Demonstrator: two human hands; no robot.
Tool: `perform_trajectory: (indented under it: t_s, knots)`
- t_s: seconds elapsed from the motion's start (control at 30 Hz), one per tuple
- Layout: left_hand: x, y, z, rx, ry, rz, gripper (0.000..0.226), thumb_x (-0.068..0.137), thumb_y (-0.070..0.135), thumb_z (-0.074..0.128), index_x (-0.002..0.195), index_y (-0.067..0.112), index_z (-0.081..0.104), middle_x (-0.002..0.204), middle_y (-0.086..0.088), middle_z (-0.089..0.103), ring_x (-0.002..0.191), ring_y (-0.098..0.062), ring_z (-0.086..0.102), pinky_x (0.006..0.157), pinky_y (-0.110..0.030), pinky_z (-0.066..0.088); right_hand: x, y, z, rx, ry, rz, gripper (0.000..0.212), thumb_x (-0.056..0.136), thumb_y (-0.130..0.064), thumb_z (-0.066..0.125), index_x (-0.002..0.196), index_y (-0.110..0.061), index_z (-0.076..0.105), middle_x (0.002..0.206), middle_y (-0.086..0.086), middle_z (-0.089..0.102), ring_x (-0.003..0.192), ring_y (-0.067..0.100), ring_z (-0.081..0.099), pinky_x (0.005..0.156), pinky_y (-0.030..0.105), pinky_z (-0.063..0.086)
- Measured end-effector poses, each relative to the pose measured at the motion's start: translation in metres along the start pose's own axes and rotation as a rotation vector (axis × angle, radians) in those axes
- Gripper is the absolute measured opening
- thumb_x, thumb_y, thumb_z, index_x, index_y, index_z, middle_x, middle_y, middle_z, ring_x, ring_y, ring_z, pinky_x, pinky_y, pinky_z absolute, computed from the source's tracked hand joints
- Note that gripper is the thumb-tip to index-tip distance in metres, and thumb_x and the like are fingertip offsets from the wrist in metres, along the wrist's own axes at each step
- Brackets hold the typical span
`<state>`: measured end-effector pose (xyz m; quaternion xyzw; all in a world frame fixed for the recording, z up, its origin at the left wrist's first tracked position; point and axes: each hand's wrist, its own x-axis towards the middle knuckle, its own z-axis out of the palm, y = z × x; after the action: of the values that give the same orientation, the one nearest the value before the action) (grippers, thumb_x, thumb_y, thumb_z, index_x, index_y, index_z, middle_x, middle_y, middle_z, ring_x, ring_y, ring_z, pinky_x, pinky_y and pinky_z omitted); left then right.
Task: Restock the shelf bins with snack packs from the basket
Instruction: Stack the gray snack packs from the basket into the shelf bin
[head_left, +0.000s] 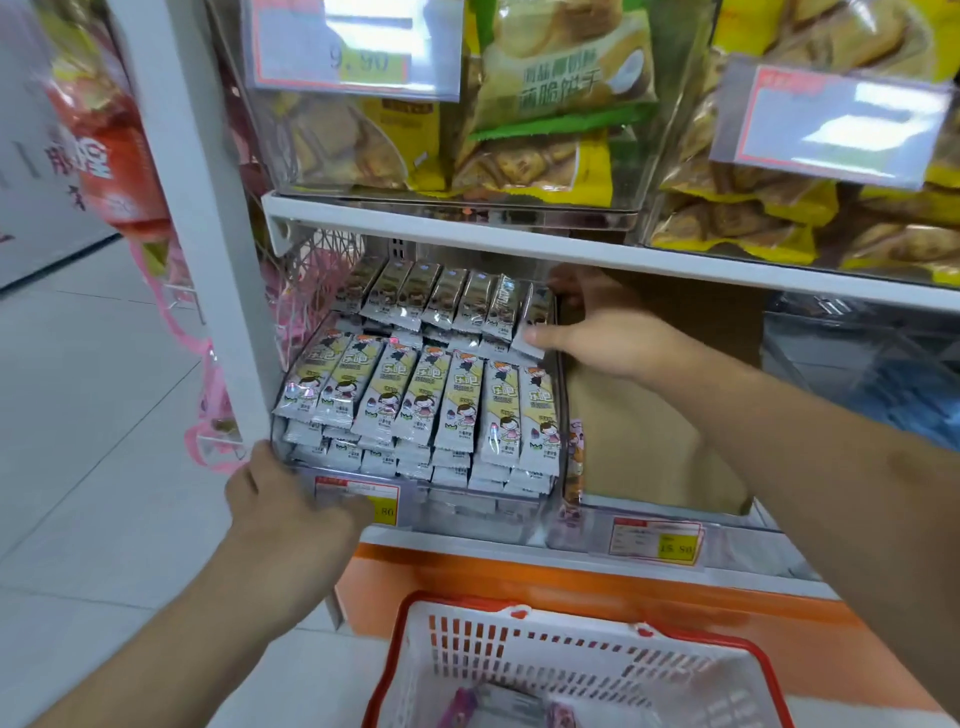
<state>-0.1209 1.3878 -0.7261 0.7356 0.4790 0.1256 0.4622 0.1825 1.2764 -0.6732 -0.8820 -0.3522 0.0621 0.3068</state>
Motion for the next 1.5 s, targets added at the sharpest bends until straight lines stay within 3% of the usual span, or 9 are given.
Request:
perform_trajectory:
  t_s: [0.2,0.67,0.77,0.93,1.07,1.2,1.37,1.43,1.5]
  knots:
    - [-0.003,0.002,0.001,0.003,-0.009,0.007,0.054,0.087,0.020,0.068,0.126,0.028,0.031,0.128,0.002,0.028,0.106,-0.021,0.035,0.089,-0.037,0.032,0.006,0.000,0.002,0.031,-0.017,-0.009,0.087,0.084,-0.048,0.084,0.158,-0.031,0.041,0.157,-0.010,0.049,0.140,0.015,0.050,0.117,0.035,0.041]
    - [-0.002,-0.001,0.001,0.047,0.004,0.017,0.072,0.088,0.022,0.070,0.145,0.024,0.027,0.137,0.000,0.029,0.109,-0.021,0.034,0.092,-0.038,0.033,-0.003,0.005,0.000,0.024,-0.059,0.002,0.089,0.089,-0.058,0.073,0.163,-0.042,0.026,0.164,0.003,0.037,0.146,0.025,0.043,0.119,0.041,0.038]
    - [0.000,-0.002,-0.001,0.045,-0.004,0.016,0.080,0.090,0.025,0.070,0.153,0.023,0.021,0.149,-0.003,0.027,0.118,-0.025,0.038,0.093,-0.039,0.032,-0.016,0.007,-0.005,0.044,-0.053,-0.024,0.092,0.086,-0.063,0.071,0.163,-0.042,0.027,0.167,-0.002,0.036,0.149,0.020,0.040,0.120,0.039,0.037]
    - [-0.008,-0.006,-0.004,0.089,0.017,-0.029,0.098,0.091,0.025,0.070,0.164,0.017,0.003,0.166,-0.008,0.012,0.146,-0.033,0.031,0.100,-0.041,0.033,-0.061,0.002,-0.018,0.107,-0.049,-0.072,0.074,0.095,-0.044,0.073,0.159,-0.036,0.038,0.157,-0.006,0.048,0.141,0.015,0.047,0.119,0.036,0.038]
    - [-0.025,-0.010,-0.003,0.135,-0.005,-0.064,0.089,0.091,0.025,0.070,0.159,0.011,0.014,0.159,-0.014,0.021,0.125,-0.032,0.042,0.088,-0.035,0.031,-0.121,-0.002,-0.025,0.088,-0.029,-0.151,0.056,0.097,-0.032,0.073,0.148,-0.032,0.050,0.144,-0.010,0.051,0.131,0.008,0.046,0.111,0.027,0.039]
    - [-0.056,-0.019,0.011,0.193,-0.133,-0.036,0.079,0.092,0.028,0.067,0.156,0.014,0.024,0.155,-0.013,0.027,0.131,-0.031,0.042,0.079,-0.031,0.039,-0.194,-0.004,-0.024,0.064,-0.067,-0.184,0.038,0.098,-0.033,0.069,0.133,-0.043,0.056,0.125,-0.033,0.049,0.112,-0.014,0.047,0.092,0.013,0.041]
    - [-0.090,-0.050,0.050,0.350,-0.263,0.000,0.081,0.095,0.033,0.064,0.159,0.012,0.019,0.156,-0.017,0.029,0.141,-0.038,0.038,0.114,-0.044,0.038,-0.260,0.031,0.019,0.037,-0.245,-0.183,0.029,0.101,-0.024,0.066,0.129,-0.026,0.060,0.123,-0.020,0.053,0.106,-0.019,0.044,0.087,0.001,0.032]
    - [-0.094,-0.069,0.066,0.447,-0.287,-0.013,0.083,0.095,0.036,0.063,0.159,0.011,0.017,0.157,-0.018,0.027,0.142,-0.041,0.035,0.116,-0.046,0.035,-0.277,0.055,0.048,-0.012,-0.357,-0.098,0.031,0.104,-0.028,0.064,0.134,-0.026,0.057,0.129,-0.016,0.050,0.108,-0.014,0.045,0.091,0.007,0.034]
    - [-0.094,-0.090,0.079,0.516,-0.274,-0.041,0.084,0.095,0.039,0.062,0.159,0.011,0.015,0.158,-0.019,0.026,0.143,-0.043,0.033,0.115,-0.049,0.035,-0.288,0.081,0.081,-0.058,-0.469,0.011,0.033,0.105,-0.030,0.061,0.137,-0.027,0.054,0.138,-0.010,0.050,0.124,0.004,0.049,0.101,0.026,0.043]
